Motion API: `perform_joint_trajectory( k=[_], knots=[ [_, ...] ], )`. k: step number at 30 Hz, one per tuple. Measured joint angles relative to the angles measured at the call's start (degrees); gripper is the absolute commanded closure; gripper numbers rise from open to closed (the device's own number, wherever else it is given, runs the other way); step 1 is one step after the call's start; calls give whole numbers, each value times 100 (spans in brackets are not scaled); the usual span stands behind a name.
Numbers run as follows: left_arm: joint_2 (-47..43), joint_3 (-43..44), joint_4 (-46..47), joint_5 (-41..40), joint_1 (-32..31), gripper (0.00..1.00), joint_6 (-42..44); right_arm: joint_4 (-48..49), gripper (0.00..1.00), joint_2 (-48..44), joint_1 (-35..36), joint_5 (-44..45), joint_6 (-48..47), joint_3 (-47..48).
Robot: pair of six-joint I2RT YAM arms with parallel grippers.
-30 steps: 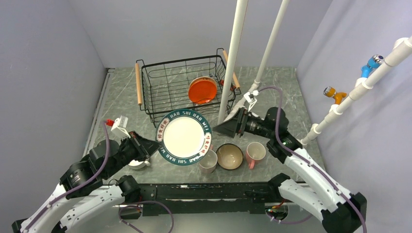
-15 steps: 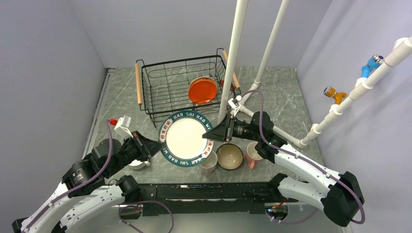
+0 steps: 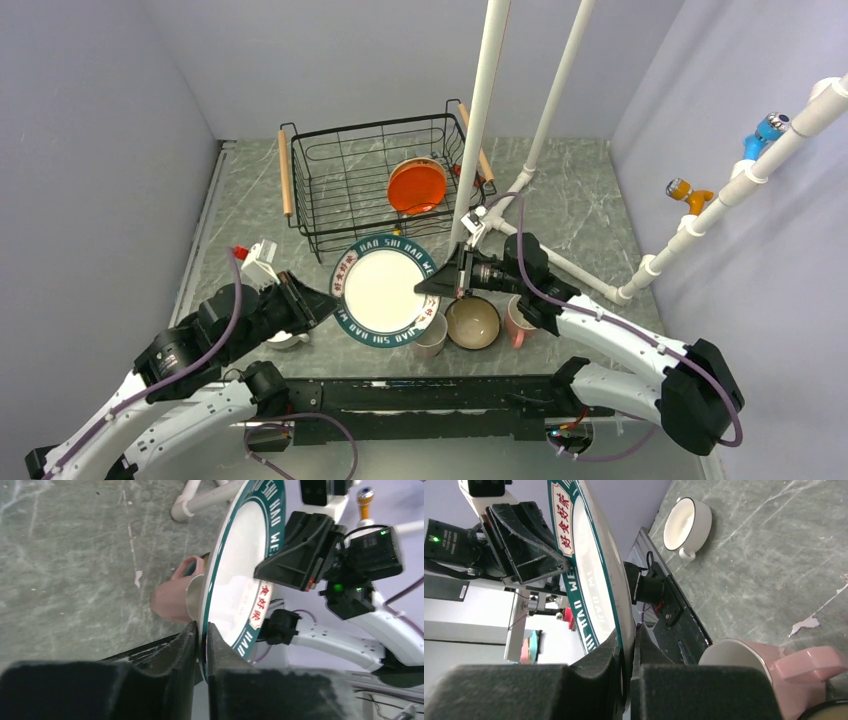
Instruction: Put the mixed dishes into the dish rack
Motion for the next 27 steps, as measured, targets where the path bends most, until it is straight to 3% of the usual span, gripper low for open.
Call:
perform_joint_trajectory(
  k=[5, 9, 17, 27],
  knots=[
    [138, 243, -332, -151, -4, 22, -33, -1134, 100, -435, 39, 433, -684, 240],
    [-59, 310, -514, -350, -4, 4, -98, -2155, 100, -1158, 48, 1268, -1294, 568],
    [-306, 627, -1314, -1034, -4, 1, 79, -3727, 100, -2599, 44, 2994, -2441, 1261],
    [-422, 1005, -2310, -1958, -4, 1, 365, -5268, 100, -3659, 37, 5147, -3652, 2223]
  ],
)
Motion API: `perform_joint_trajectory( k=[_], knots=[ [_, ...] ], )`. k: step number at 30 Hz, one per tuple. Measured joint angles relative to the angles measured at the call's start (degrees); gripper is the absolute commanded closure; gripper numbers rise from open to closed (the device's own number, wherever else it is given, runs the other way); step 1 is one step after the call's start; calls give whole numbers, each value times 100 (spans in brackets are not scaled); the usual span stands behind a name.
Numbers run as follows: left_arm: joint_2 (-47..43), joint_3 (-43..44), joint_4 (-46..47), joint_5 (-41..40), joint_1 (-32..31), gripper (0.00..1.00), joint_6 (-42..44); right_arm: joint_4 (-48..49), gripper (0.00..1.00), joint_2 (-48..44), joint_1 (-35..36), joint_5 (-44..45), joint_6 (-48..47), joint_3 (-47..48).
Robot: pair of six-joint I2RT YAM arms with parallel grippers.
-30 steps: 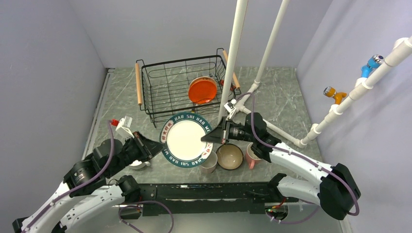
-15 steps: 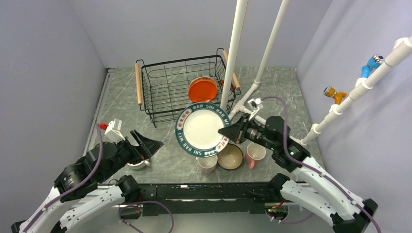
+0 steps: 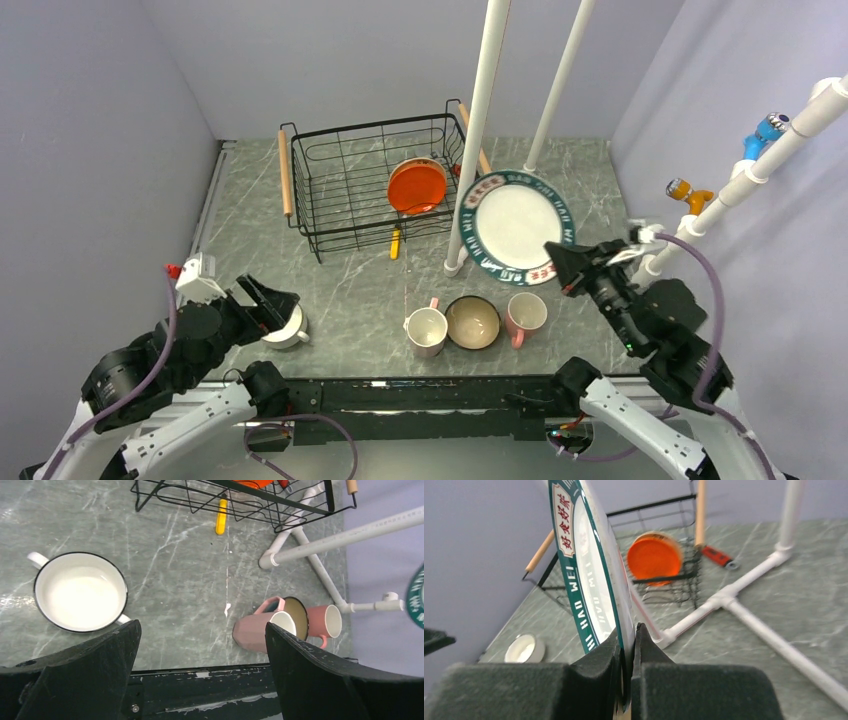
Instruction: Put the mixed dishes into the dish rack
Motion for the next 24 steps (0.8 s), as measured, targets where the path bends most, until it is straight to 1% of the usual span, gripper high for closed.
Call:
perform_joint_trajectory(
  k=[4, 9, 14, 16, 20, 23, 24],
  knots=[
    [-157, -103, -76, -170, 0, 1, 50, -243, 100, -295, 0, 734, -310, 358],
    [-219, -367, -76, -225, 0, 1, 238, -273, 100, -654, 0, 1714, -439, 415],
    [-221, -654, -31, -227, 0, 1, 413, -203, 100, -527, -2, 2697, -446, 343],
    [-225, -750, 2, -225, 0, 1, 485, -72, 100, -289, 0, 3029, -522, 269],
    [-232, -841, 114, -210, 0, 2, 721, 470, 100, 660, -4, 3499, -885, 160],
    [-256, -901, 280, -184, 0, 6, 885, 960, 100, 1412, -7, 3593, -1226, 116],
    [-278, -940, 350, -155, 0, 5, 940, 1117, 100, 1650, -17, 3582, -1318, 118]
  ],
)
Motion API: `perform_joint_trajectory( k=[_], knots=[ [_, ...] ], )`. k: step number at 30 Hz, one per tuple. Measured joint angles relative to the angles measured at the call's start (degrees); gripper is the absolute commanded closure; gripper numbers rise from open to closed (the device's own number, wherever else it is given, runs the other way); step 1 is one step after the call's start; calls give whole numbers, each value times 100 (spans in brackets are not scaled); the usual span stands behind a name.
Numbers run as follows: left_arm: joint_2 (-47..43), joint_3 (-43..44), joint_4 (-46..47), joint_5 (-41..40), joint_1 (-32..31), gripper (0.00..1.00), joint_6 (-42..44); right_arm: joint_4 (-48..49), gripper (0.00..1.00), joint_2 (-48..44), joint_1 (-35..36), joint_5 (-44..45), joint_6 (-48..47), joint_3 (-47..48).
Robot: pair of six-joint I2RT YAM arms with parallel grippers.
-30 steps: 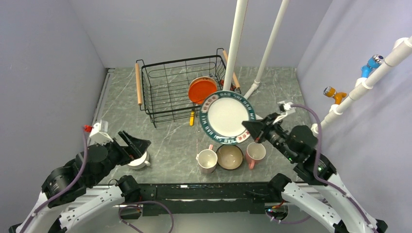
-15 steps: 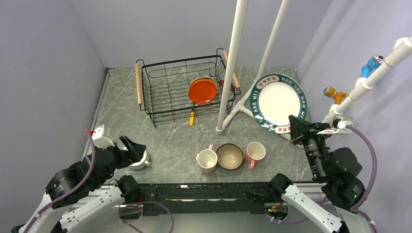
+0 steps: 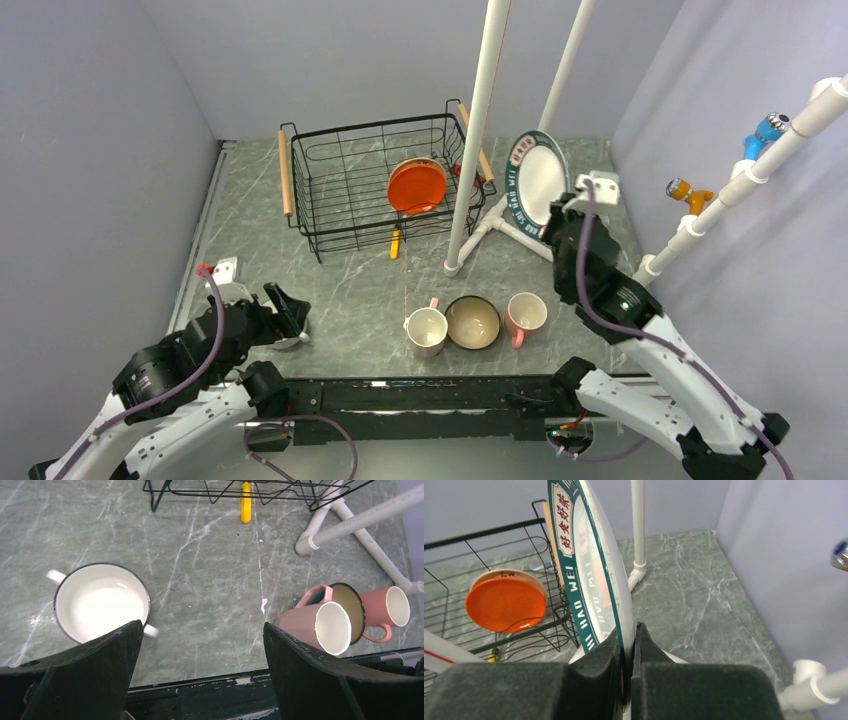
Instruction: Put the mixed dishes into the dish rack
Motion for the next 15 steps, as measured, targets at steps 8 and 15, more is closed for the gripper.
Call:
perform_joint_trajectory(
  k=[8, 15],
  knots=[
    [-149, -162, 415, 345, 0, 5, 372, 688, 100, 1388, -1285, -1725, -411, 557],
    [-557, -175, 439, 345, 0, 5, 369, 1001, 100, 2413, -2192, -4070, -601, 1447]
  ],
)
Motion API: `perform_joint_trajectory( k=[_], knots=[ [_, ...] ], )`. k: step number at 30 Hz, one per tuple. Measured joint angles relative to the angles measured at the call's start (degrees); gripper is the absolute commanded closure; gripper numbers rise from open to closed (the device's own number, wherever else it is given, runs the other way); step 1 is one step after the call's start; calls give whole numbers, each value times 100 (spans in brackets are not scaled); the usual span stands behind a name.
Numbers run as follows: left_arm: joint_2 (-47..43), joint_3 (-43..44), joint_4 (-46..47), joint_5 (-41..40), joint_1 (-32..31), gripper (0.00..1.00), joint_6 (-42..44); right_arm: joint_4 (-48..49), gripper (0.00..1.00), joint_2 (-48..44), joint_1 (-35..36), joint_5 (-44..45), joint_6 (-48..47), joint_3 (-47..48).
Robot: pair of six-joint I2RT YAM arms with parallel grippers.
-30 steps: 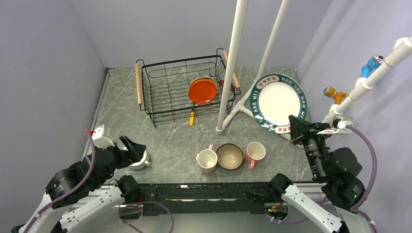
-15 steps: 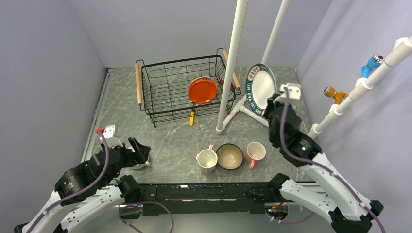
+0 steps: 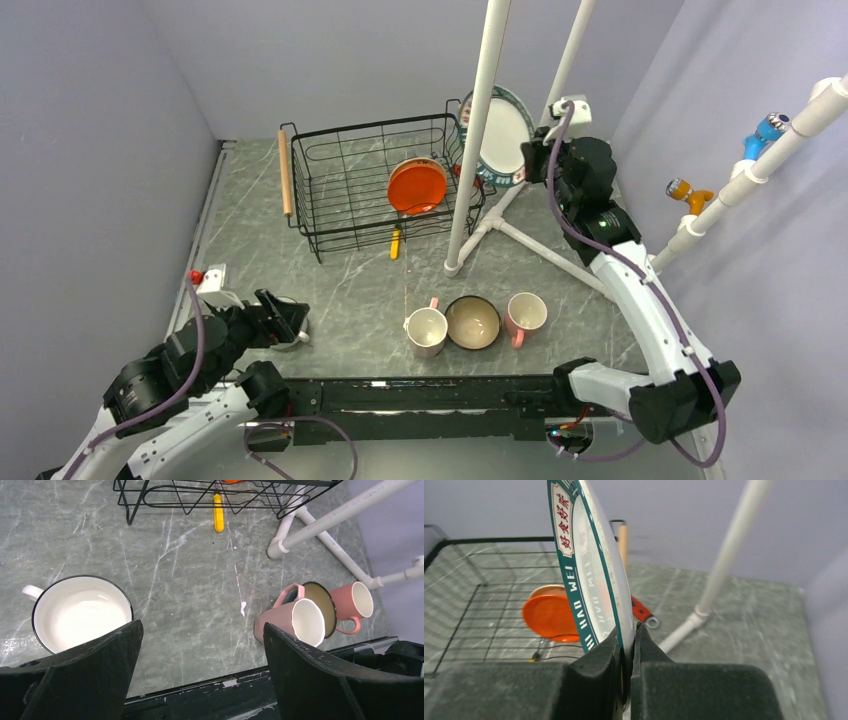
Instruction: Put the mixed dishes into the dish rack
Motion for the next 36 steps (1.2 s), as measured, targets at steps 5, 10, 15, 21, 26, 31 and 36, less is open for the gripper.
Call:
perform_joint_trajectory(
  k=[5, 10, 15, 21, 26, 31, 36],
  knots=[
    [-267, -31, 0, -7, 0, 5, 0, 570, 100, 575, -352, -1731, -302, 35],
    [-448, -48, 4, -11, 0, 5, -4, 1176, 100, 1491, -584, -3285, -673, 219],
    [-474, -50, 4, -9, 0, 5, -17, 1480, 100, 2455, -627, -4284, -999, 767],
    [-466, -50, 2, -11, 0, 5, -17, 2002, 100, 2894, -632, -5038, -1530, 787],
    [-415, -50, 0, -13, 0, 5, -20, 2063, 100, 3195, -629, -5270, -2011, 940],
    [-398, -50, -2, -15, 0, 5, -20, 1888, 100, 3469, -470, -5034, -2621, 1132],
    [-374, -50, -4, -15, 0, 5, -20, 1569, 100, 3606, -214, -4666, -3145, 1287]
  ],
)
